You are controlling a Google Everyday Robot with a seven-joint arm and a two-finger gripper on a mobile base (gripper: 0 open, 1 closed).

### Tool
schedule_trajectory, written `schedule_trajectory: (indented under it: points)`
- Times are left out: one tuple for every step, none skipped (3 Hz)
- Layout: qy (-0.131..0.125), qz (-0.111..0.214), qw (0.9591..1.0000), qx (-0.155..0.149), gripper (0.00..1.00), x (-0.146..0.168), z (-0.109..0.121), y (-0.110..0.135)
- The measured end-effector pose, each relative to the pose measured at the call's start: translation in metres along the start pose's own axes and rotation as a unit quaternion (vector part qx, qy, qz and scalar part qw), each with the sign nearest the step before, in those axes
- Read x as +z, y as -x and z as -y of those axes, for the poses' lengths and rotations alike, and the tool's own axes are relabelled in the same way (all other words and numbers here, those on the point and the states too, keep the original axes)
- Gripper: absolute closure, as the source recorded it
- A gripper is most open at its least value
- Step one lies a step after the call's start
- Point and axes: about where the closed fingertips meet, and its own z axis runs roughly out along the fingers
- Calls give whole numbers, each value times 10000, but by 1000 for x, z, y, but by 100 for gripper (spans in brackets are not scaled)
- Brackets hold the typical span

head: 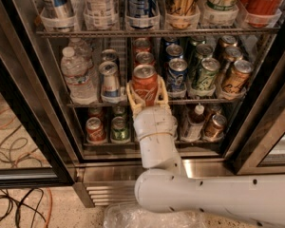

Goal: Pick coke can from middle shelf of fridge

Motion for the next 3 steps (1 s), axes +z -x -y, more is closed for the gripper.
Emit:
schedule_trajectory:
  points:
    - [103,-104,9999,-12,100,-26,-1,8]
    - [388,-201,9990,-48,100,-62,-1,14]
    - [388,-201,9990,-48,100,-62,-1,14]
